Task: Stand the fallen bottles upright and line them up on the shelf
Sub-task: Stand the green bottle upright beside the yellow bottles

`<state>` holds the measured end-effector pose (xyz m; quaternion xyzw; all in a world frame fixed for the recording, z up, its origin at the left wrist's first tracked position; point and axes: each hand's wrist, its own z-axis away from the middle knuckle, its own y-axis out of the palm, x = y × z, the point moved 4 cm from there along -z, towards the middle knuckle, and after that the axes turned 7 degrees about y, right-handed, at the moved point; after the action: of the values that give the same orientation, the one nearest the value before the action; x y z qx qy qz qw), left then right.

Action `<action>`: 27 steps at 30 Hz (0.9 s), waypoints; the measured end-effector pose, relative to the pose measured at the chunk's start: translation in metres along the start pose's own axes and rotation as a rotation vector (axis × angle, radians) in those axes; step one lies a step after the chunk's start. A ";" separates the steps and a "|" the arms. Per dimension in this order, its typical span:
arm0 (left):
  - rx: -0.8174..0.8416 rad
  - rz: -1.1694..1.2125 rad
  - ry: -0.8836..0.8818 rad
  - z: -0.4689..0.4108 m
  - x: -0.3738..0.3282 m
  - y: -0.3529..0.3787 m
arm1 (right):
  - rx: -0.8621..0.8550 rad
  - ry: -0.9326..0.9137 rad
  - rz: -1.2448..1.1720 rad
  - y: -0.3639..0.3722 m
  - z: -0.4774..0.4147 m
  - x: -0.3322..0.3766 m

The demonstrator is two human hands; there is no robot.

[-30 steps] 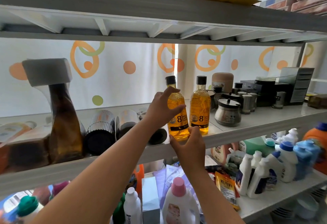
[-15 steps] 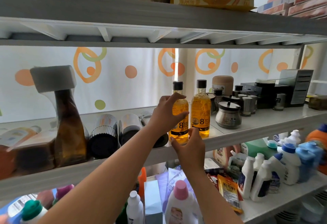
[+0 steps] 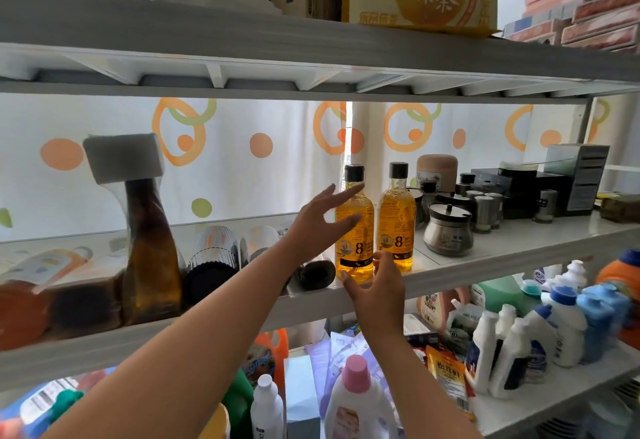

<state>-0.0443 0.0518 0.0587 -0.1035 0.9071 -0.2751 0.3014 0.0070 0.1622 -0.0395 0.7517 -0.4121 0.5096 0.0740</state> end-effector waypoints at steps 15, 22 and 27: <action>-0.155 -0.154 -0.295 0.010 0.017 -0.058 | 0.103 -0.379 0.281 0.021 0.027 0.061; -0.068 -0.242 -0.311 -0.007 0.039 -0.049 | 0.176 -0.306 0.348 0.030 0.026 0.062; -0.068 -0.211 -0.349 -0.006 0.054 -0.045 | 0.110 -0.300 0.282 0.033 0.028 0.055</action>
<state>-0.0901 -0.0020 0.0621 -0.2544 0.8340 -0.2522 0.4198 0.0117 0.0958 -0.0174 0.7570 -0.4911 0.4189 -0.1012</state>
